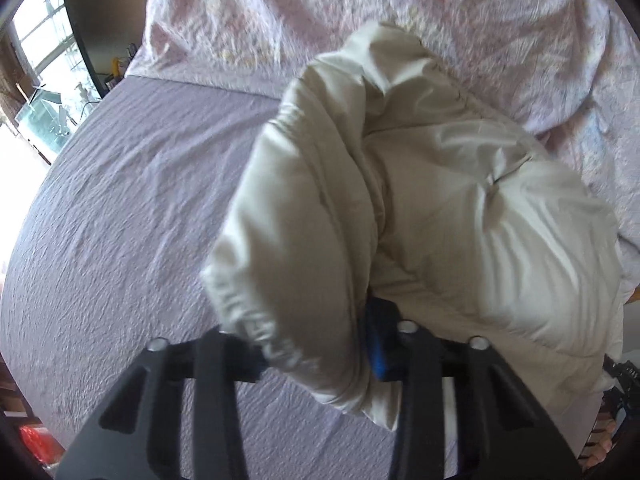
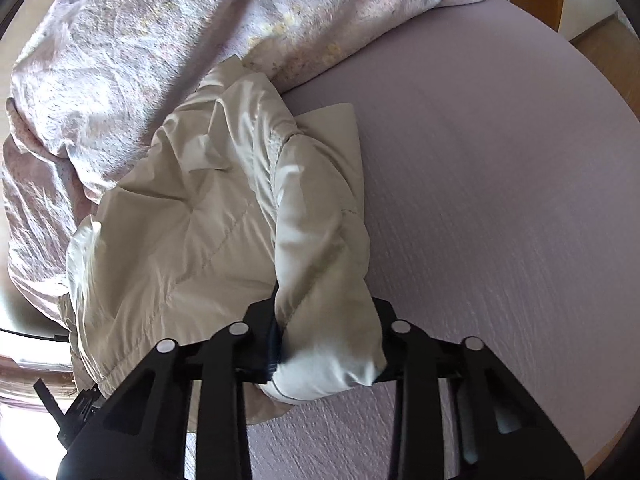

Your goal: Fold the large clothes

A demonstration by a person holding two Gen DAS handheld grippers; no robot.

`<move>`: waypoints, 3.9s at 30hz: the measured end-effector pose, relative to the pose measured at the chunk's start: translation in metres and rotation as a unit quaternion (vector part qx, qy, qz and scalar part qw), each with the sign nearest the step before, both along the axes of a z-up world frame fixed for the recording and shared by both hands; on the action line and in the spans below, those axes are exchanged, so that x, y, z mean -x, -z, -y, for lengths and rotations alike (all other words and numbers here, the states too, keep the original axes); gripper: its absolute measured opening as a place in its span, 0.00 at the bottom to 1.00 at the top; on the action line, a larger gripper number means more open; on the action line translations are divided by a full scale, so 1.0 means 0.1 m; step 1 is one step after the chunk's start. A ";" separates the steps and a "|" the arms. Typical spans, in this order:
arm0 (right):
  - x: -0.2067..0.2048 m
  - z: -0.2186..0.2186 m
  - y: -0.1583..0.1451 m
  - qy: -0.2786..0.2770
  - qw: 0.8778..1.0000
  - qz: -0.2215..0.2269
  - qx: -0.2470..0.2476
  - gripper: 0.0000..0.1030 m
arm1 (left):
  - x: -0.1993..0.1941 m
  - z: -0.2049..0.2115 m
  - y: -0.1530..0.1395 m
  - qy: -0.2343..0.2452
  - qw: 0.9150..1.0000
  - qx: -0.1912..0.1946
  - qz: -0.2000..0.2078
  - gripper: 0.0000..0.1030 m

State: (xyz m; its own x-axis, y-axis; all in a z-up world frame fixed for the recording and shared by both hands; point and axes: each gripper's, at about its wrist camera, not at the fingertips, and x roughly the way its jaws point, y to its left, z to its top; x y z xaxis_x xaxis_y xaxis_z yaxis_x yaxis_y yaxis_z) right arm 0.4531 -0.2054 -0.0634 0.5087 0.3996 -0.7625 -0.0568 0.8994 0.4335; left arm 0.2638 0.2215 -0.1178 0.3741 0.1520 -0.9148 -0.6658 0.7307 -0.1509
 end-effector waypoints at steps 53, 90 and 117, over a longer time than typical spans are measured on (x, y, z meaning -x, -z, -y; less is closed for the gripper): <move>1.70 -1.70 -0.23 -0.241 0.960 0.104 0.094 0.31 | 1.32 -0.06 -0.11 0.001 1.000 0.025 -0.006 0.77; 1.44 -2.12 0.40 -0.257 0.953 0.047 0.151 0.30 | 1.19 -0.20 0.11 -0.044 0.994 0.084 0.054 0.56; 1.30 -1.86 0.35 -0.257 0.958 0.034 0.122 0.30 | 0.80 1.16 -1.40 0.131 0.974 0.015 0.182 0.25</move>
State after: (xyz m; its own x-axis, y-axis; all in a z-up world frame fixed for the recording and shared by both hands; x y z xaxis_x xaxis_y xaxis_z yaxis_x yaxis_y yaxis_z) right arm 0.3235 -0.0190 -0.0983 0.3457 0.4240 -0.8371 -0.5396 0.8197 0.1923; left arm 0.1841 0.1059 0.0226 0.6971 -0.0179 -0.7167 -0.3548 0.8600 -0.3666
